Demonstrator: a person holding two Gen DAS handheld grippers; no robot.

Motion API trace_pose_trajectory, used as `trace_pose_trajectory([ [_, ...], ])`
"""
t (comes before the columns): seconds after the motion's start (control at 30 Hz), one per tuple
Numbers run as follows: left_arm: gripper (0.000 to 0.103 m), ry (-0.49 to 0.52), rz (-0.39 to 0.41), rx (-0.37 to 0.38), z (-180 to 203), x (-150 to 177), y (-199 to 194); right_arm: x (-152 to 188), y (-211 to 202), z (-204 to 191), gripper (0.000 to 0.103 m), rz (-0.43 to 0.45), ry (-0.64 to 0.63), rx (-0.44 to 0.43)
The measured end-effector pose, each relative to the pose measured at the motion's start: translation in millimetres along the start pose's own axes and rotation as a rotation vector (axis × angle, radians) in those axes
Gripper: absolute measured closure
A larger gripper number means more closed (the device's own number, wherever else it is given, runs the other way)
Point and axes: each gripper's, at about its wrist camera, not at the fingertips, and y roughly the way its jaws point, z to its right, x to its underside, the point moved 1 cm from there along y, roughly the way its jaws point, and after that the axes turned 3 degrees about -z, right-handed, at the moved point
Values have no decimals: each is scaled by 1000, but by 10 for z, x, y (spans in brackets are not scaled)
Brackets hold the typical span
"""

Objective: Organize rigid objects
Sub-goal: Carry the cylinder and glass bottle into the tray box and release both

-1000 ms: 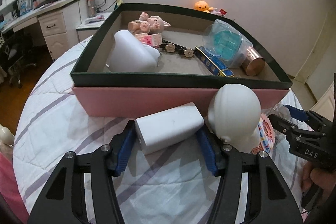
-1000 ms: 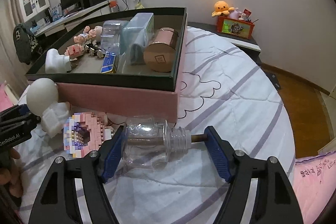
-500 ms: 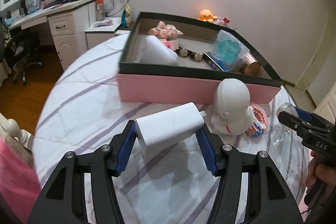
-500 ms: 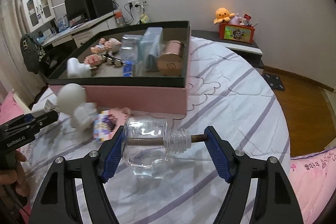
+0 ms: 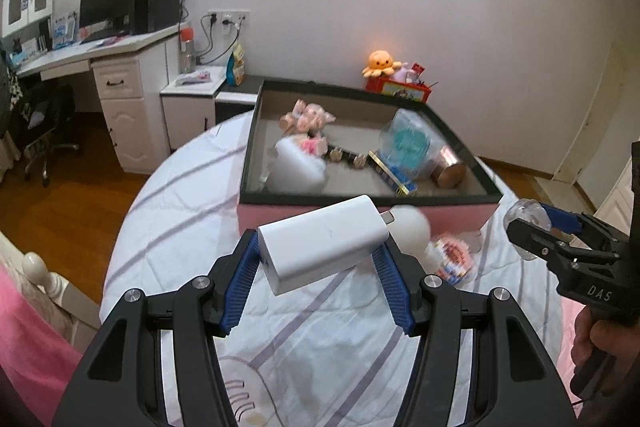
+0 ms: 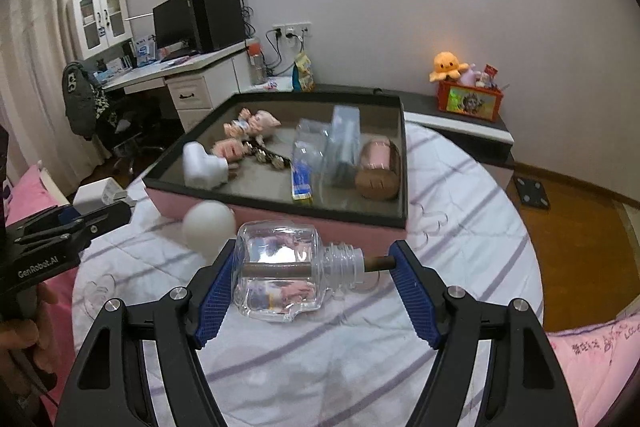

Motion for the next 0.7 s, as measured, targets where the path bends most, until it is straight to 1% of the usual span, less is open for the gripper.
trace_pose_trajectory([
  [0.1, 44, 17, 25, 3, 53, -165, -14, -171, -18, -57, 28, 20, -23, 5],
  [0.2, 44, 28, 47, 8, 94, -398, 26, -402, 1, -82, 28, 39, -33, -5],
  [0.33, 44, 41, 34, 15, 139, -662, 218, -672, 202, -62, 28, 23, -27, -17],
  [0.5, 44, 45, -2, 30, 219, -832, 529, -788, 513, 69, 28, -23, 23, 3],
  [0.6, 44, 42, -29, 44, 271, -842, 711, -770, 722, 162, 28, -66, 42, 22],
  [0.7, 44, 36, -59, 56, 304, -818, 887, -734, 846, 224, 28, -93, 60, 29],
])
